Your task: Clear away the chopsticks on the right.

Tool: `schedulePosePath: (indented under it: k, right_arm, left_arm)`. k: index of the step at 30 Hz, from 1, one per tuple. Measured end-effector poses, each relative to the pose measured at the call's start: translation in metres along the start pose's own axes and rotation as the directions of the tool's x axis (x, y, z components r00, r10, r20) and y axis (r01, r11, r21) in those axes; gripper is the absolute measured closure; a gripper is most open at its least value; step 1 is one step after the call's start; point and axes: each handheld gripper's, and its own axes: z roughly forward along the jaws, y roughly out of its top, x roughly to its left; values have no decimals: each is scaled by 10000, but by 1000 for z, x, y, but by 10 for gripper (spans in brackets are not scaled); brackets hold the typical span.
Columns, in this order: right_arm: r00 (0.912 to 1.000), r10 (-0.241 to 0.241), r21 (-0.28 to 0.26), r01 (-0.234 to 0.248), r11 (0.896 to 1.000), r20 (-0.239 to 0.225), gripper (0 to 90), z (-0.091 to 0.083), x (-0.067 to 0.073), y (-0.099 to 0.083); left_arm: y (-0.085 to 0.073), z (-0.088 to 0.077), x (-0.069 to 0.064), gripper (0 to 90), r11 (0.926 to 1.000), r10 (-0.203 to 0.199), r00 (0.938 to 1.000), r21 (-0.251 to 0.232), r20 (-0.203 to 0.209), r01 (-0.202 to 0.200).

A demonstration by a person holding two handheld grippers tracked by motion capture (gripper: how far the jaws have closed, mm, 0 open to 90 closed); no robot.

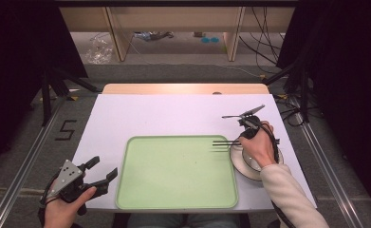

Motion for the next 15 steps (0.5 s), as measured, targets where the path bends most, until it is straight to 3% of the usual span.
schedulePosePath:
  k: [7, 9, 10, 11, 12, 13, 15]
  right_arm:
    - [9998, -110, -123, 112, 9999, 154, 900, 0, -3, 4]
    - [9978, -631, -396, 638, 9972, 192, 869, -5, -2, 5]
    - [9846, -1731, -726, 1744, 9820, 250, 808, -7, -3, 7]
    - [9451, -3247, -924, 3268, 9406, 374, 751, -9, -4, 9]
    - [8898, -4522, -716, 4559, 8872, 619, 703, -12, -1, 11]
    - [8068, -5830, -663, 5895, 8050, 952, 683, -12, 0, 13]
    - [6239, -7700, -54, 7774, 6290, 1333, 661, -10, 6, 16]
  left_arm:
    - [0, 0, 0, 209, 10000, -3, 10000, -70, 30, 3]
    - [0, 0, 0, 209, 10000, -18, 10000, -13, -6, 18]
    - [0, 0, 0, 209, 10000, -22, 10000, -15, 4, 22]
    - [0, 0, 0, 209, 10000, -17, 10000, -2, -1, 17]
    - [0, 0, 0, 210, 10000, -18, 10000, 2, -4, 18]
    - [0, 0, 0, 209, 10000, 4, 10000, 3, 0, -4]
    - [0, 0, 0, 209, 10000, 10, 10000, -40, 6, -10]
